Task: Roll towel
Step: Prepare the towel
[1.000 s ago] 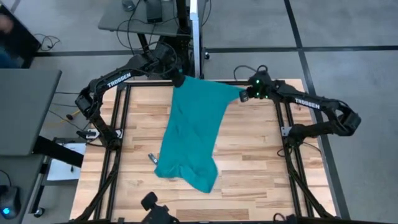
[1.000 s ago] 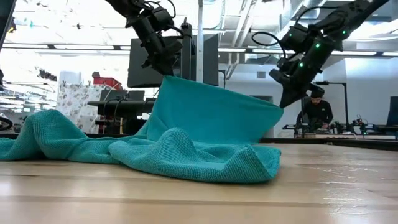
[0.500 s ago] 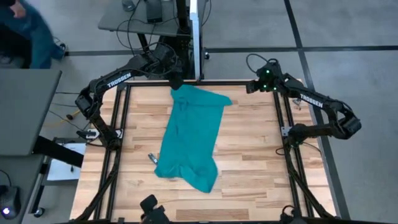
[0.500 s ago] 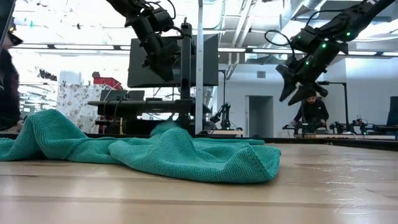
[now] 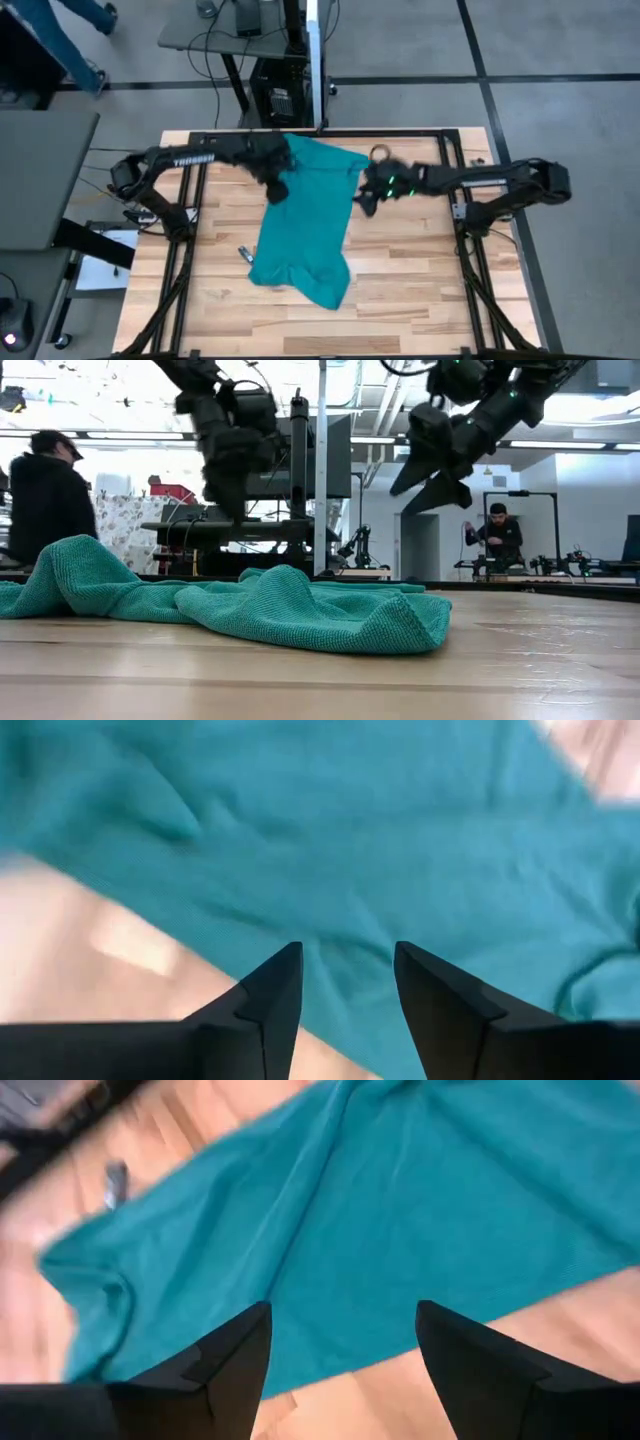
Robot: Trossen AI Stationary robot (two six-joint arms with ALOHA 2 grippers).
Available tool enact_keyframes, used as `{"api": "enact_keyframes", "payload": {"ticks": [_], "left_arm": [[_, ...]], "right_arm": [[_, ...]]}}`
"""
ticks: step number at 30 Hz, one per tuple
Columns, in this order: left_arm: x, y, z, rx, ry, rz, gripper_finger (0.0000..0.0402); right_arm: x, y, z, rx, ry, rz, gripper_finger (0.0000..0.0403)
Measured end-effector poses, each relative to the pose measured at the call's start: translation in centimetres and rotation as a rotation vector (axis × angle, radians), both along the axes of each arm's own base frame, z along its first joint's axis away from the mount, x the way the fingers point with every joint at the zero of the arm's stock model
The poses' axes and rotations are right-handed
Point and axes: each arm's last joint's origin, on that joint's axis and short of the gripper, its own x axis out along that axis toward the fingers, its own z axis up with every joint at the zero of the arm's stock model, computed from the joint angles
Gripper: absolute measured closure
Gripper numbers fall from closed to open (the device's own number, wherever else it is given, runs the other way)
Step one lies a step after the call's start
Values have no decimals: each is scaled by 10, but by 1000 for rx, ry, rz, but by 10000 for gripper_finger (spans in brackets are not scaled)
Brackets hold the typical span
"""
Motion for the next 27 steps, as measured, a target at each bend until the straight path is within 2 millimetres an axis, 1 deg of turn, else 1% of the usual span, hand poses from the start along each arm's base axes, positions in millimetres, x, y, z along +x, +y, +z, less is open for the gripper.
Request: {"api": "enact_keyframes", "payload": {"ticks": [3, 5, 7, 8, 11, 13, 14, 16, 18, 21, 24, 27], "left_arm": [[-6, -24, -20, -39, 11, 9, 261], [-9, -37, -34, -43, 22, 14, 261], [-14, -50, -50, -55, 43, -7, 261], [-18, -56, -58, -66, 58, -11, 261], [-27, -68, -78, -87, 66, 33, 261], [-30, -78, -85, -98, 48, 58, 261], [-32, -83, -89, -107, 47, 69, 261], [-34, -95, -94, -131, 40, 93, 261], [-34, -109, -95, -157, 37, 98, 261], [-35, -128, -96, -186, 48, 115, 261], [-38, -150, -96, -213, 68, 134, 261], [-44, -172, -96, -241, 88, 166, 261]], "right_arm": [[16, 11, -30, 39, 58, -6, 170], [24, 12, -49, 71, 93, -33, 172], [30, 12, -61, 76, 125, -37, 175], [33, 12, -63, 73, 123, -33, 177], [46, 13, -56, 13, 66, 34, 183], [47, 16, -55, -50, 75, 100, 187], [48, 17, -58, -78, 88, 128, 189], [49, 17, -66, -113, 124, 168, 192], [48, 17, -78, -119, 180, 193, 194], [49, 20, -87, -114, 217, 210, 196], [45, 30, -91, -115, 281, 239, 198], [37, 51, -89, -85, 337, 300, 200]]}}
